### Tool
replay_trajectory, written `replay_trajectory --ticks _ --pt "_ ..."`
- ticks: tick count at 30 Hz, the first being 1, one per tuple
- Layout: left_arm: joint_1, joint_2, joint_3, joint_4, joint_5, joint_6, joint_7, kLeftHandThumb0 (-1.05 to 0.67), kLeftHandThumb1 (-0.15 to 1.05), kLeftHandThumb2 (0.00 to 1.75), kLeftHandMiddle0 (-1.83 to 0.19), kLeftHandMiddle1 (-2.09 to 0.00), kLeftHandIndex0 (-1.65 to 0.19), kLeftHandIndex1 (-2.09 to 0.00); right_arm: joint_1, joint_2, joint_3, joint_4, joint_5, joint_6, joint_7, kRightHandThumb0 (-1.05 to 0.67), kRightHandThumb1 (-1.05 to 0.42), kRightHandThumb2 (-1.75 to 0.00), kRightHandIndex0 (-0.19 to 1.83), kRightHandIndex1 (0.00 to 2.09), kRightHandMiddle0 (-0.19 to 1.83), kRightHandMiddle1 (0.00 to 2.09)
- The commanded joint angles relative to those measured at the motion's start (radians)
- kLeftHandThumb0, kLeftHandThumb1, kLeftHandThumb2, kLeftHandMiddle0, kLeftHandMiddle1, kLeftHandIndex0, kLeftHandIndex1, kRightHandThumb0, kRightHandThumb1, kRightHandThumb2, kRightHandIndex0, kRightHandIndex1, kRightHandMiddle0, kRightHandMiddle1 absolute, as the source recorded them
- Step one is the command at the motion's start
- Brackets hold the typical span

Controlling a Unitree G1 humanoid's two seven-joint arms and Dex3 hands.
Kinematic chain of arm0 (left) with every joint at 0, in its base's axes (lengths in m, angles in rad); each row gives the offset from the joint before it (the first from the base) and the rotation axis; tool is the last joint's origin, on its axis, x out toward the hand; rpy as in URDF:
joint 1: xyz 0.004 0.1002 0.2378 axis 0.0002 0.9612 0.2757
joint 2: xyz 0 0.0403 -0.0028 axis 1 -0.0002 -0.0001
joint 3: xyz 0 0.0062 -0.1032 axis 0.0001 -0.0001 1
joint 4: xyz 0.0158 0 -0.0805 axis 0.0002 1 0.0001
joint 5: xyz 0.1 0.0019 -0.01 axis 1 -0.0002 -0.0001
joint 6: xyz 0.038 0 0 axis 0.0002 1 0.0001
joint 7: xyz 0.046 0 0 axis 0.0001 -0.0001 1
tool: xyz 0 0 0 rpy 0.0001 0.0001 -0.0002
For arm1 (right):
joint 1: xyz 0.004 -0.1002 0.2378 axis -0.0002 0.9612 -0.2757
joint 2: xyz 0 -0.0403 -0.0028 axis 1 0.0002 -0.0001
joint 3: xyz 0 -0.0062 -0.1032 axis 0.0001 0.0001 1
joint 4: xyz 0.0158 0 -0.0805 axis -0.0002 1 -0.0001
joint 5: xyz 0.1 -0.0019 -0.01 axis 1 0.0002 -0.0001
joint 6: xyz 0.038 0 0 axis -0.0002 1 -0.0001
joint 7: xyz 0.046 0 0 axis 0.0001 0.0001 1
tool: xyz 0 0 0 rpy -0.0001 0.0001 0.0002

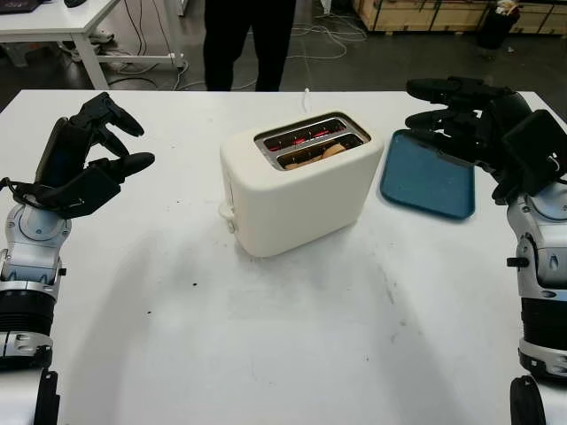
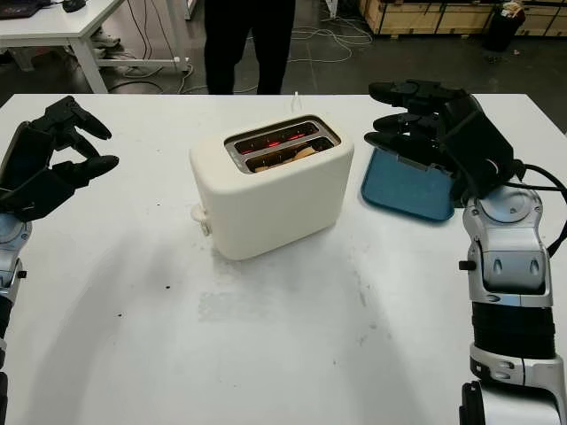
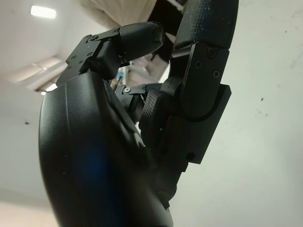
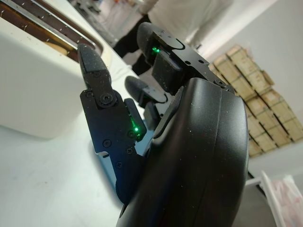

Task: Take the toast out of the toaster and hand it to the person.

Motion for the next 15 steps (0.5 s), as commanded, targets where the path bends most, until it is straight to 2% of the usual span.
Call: replay_trajectory --ticks 1,15 --pt "0.005 -0.015 0.001 -0.009 -0.021 0.008 -0.009 -1.05 0.92 0.17 -0.45 -1.59 -0.31 -1.58 -0.007 -0.008 -0.004 -0.003 0.002 0.003 -0.002 -0.42 -0.76 0.0 0.52 0.65 0.77 0.01" --pt "0.008 -0.016 0.003 -0.023 -0.032 0.025 -0.024 -1.05 0.92 0.16 -0.42 -1.59 -0.31 -1.57 0.0 -0.006 -0.007 -0.001 0.002 -0.014 -0.004 -0.38 -0.76 0.0 0.53 0.67 0.78 0.01"
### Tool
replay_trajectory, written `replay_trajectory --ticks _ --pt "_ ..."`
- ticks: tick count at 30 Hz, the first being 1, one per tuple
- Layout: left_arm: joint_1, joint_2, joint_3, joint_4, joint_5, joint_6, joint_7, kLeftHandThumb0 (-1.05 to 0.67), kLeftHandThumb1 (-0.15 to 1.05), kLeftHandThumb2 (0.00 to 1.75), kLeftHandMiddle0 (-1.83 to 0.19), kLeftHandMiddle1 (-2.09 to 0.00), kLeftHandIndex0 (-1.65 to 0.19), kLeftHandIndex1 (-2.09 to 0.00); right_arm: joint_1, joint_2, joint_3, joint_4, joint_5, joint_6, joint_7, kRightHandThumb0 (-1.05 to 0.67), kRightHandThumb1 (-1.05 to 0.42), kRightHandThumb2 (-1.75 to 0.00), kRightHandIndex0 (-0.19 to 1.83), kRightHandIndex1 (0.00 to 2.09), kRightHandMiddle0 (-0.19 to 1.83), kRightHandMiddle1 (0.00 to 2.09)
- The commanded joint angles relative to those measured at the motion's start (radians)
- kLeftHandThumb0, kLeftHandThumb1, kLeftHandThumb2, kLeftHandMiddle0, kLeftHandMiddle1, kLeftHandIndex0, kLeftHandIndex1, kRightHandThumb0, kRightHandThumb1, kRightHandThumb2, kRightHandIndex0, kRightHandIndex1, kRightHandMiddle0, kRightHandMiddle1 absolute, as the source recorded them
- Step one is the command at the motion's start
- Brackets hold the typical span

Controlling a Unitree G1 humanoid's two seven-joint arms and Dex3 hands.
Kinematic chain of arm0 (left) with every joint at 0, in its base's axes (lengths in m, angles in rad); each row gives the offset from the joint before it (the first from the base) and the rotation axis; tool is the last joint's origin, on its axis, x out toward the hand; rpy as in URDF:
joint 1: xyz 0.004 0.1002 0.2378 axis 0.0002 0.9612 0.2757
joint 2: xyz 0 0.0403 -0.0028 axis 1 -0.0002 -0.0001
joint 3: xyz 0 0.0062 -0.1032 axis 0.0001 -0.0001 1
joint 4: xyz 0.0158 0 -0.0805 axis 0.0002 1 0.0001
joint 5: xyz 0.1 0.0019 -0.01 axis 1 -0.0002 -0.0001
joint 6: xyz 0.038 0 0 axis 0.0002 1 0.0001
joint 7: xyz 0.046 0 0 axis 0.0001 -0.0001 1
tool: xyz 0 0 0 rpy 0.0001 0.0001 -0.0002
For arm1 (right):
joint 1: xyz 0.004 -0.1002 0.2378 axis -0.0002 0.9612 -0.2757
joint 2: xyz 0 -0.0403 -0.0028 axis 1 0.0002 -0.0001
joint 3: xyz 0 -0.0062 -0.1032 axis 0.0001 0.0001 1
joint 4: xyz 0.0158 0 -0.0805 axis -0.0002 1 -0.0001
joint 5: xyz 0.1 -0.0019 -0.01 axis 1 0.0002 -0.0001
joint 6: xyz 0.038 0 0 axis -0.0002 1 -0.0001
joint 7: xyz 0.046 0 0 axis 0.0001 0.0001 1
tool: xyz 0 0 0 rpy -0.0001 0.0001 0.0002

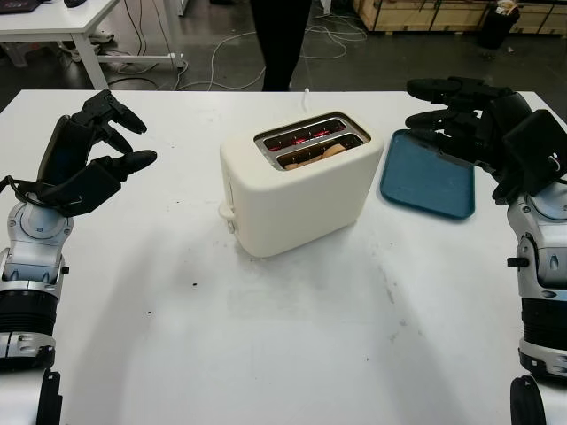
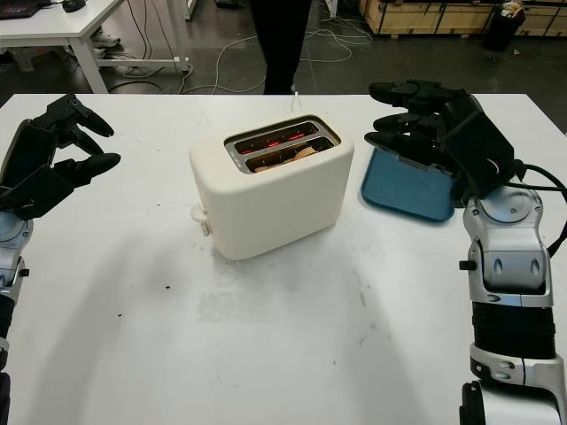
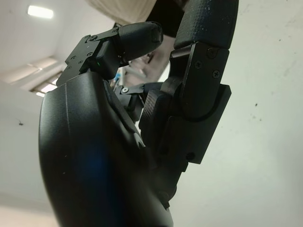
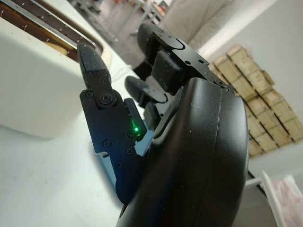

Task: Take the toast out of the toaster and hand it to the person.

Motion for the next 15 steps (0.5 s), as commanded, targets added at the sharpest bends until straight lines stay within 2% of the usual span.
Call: replay_trajectory --ticks 1,15 --pt "0.007 -0.008 0.003 -0.007 -0.012 0.002 -0.005 -1.05 0.92 0.15 -0.42 -1.58 -0.32 -1.56 0.0 -0.005 -0.006 -0.008 -0.001 -0.004 -0.007 -0.38 -0.76 0.0 0.53 0.66 0.77 0.01" --pt "0.009 -0.004 0.002 -0.001 -0.01 -0.006 0.003 -1.05 0.92 0.18 -0.44 -1.57 -0.33 -1.54 0.0 -0.006 -0.005 0.0 -0.003 -0.021 -0.004 -0.42 -0.76 0.0 0.54 0.66 0.78 0.01"
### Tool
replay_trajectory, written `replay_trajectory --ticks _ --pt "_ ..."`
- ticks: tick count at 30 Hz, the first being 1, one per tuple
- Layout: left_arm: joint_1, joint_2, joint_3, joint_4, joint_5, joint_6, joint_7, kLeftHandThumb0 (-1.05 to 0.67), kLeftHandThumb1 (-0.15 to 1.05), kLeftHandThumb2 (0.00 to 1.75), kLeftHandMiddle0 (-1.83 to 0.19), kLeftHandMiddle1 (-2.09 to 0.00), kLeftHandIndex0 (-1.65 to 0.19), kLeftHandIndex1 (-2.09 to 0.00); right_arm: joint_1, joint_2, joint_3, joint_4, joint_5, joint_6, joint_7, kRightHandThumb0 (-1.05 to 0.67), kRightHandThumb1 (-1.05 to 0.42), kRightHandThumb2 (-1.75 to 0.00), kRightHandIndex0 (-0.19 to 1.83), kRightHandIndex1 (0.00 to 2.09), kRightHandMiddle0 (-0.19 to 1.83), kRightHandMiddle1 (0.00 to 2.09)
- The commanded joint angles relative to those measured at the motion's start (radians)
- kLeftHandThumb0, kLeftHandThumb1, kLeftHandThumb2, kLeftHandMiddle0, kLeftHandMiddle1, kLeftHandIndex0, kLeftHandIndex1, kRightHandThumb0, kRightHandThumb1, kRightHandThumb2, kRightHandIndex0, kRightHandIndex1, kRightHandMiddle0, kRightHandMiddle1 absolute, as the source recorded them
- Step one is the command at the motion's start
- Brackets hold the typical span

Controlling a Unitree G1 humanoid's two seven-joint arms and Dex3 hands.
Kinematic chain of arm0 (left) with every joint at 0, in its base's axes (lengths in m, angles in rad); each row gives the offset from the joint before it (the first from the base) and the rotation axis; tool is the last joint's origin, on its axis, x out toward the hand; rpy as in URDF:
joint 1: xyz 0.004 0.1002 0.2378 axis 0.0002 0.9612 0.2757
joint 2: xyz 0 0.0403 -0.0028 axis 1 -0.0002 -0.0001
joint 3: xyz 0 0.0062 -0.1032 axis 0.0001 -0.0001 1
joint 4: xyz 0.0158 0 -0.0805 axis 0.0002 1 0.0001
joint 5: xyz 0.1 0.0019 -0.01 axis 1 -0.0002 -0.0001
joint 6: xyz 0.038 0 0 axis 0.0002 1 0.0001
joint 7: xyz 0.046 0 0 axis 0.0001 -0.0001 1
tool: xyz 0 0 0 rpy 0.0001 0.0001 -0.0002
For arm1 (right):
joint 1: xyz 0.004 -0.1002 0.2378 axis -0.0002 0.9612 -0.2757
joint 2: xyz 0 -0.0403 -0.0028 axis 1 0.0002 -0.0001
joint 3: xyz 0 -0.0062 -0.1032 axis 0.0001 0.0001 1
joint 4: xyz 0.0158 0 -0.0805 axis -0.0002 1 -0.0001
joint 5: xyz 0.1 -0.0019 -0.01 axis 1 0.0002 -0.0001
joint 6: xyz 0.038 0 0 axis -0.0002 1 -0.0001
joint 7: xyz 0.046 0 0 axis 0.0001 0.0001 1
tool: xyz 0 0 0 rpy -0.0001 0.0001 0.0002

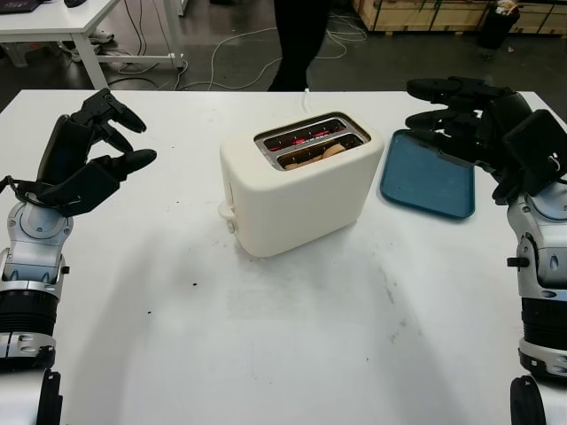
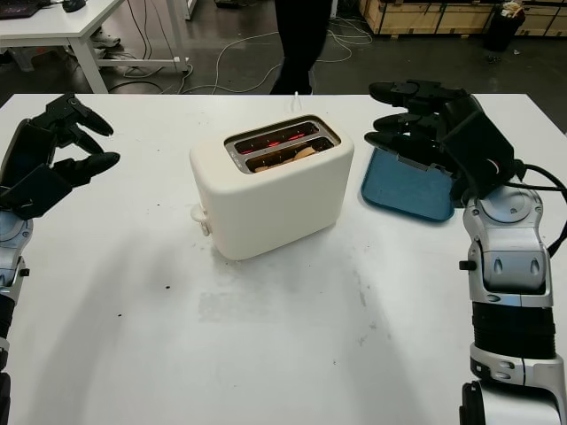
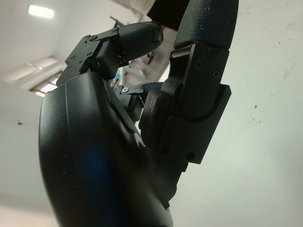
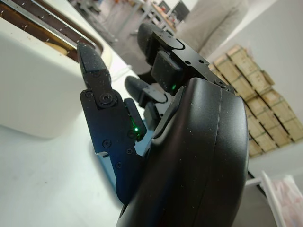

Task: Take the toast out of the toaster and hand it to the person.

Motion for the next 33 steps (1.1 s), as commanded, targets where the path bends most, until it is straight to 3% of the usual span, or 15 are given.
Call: replay_trajectory --ticks 1,33 --pt "0.008 -0.004 0.003 -0.001 -0.004 -0.002 -0.001 -1.05 0.92 0.18 -0.44 -1.57 -0.33 -1.53 0.0 -0.006 -0.005 -0.002 -0.002 -0.015 -0.005 -0.43 -0.76 0.0 0.54 0.66 0.78 0.01" --pt "0.007 -0.006 -0.001 -0.01 0.003 0.006 0.005 -1.05 0.92 0.16 -0.49 -1.54 -0.38 -1.52 0.003 -0.003 -0.006 -0.004 -0.003 -0.019 -0.004 -0.4 -0.77 0.0 0.55 0.64 0.78 0.01"
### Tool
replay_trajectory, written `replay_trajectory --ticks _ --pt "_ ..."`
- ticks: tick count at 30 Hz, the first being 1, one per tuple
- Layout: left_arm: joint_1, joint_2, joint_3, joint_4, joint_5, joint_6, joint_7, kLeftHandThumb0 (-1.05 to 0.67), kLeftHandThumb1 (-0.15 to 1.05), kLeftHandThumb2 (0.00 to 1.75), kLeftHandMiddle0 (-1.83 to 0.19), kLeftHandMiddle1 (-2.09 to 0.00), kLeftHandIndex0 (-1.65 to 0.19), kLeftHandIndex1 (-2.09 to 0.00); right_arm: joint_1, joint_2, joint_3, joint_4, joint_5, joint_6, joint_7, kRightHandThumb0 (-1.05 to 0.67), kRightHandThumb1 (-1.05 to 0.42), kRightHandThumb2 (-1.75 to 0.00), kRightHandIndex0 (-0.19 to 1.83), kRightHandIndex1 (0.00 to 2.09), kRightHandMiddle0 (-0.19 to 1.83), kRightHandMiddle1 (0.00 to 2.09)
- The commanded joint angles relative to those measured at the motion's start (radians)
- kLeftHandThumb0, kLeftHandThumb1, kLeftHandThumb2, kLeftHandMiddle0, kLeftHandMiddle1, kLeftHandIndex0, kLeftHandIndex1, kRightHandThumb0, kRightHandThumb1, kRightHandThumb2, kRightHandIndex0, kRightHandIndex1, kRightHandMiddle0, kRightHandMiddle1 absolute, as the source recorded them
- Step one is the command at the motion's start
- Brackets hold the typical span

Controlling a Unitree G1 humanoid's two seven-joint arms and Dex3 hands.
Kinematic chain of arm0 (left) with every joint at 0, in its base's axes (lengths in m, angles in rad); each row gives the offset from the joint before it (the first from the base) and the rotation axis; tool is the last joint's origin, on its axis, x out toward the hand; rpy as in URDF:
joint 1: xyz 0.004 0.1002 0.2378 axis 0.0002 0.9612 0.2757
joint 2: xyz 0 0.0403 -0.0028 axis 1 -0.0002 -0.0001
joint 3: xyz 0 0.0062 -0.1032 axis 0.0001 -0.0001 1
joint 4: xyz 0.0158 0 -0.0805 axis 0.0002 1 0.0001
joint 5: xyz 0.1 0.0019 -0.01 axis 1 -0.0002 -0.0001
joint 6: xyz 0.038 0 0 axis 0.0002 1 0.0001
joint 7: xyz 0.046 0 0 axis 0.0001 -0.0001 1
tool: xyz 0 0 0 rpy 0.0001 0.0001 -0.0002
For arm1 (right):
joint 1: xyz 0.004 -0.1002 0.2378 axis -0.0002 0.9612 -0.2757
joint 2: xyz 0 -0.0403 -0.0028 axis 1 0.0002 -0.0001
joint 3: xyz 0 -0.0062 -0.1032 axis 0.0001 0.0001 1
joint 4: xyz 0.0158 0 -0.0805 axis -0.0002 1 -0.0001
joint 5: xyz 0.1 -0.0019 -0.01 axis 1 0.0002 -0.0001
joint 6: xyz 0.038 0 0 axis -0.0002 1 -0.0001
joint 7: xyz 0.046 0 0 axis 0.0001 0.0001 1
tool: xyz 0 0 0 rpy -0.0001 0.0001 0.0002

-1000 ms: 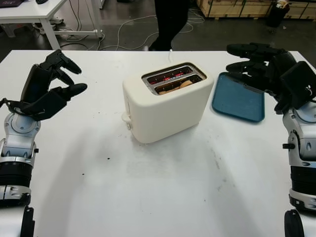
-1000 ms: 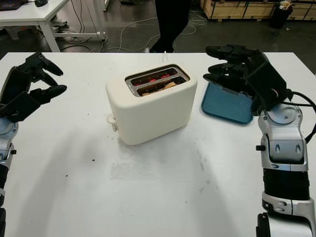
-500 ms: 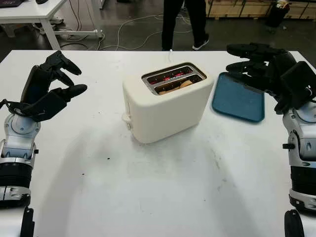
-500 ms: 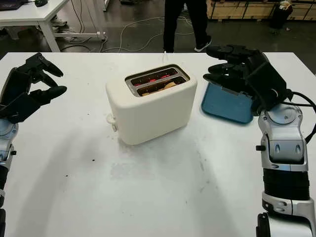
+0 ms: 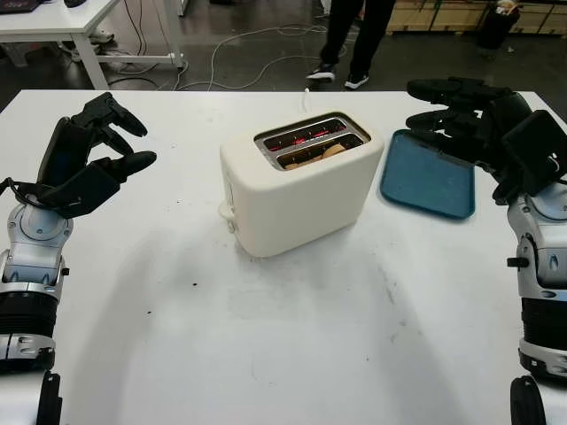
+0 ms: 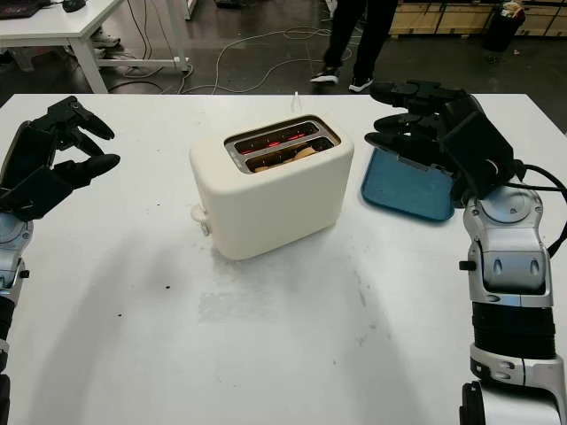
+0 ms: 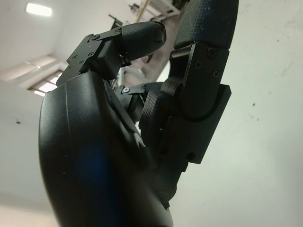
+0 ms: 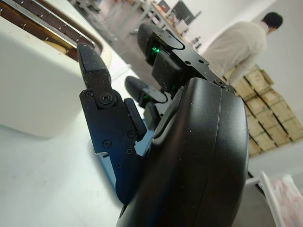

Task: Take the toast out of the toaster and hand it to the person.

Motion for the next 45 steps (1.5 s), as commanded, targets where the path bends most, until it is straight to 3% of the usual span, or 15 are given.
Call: replay_trajectory --ticks 1,45 --pt "-0.001 -0.005 -0.002 -0.002 0.008 -0.005 0.008 -1.05 0.92 0.17 -0.49 -1.54 -0.37 -1.53 0.003 -0.004 -0.006 -0.005 0.003 -0.016 -0.003 -0.4 -0.77 0.0 0.55 0.64 0.78 0.01" --pt "0.009 -0.007 -0.006 -0.016 0.016 0.017 0.031 -1.05 0.92 0.18 -0.47 -1.6 -0.36 -1.57 0.011 -0.003 -0.008 -0.028 -0.001 0.019 -0.02 -0.36 -0.76 0.0 0.57 0.6 0.78 0.0"
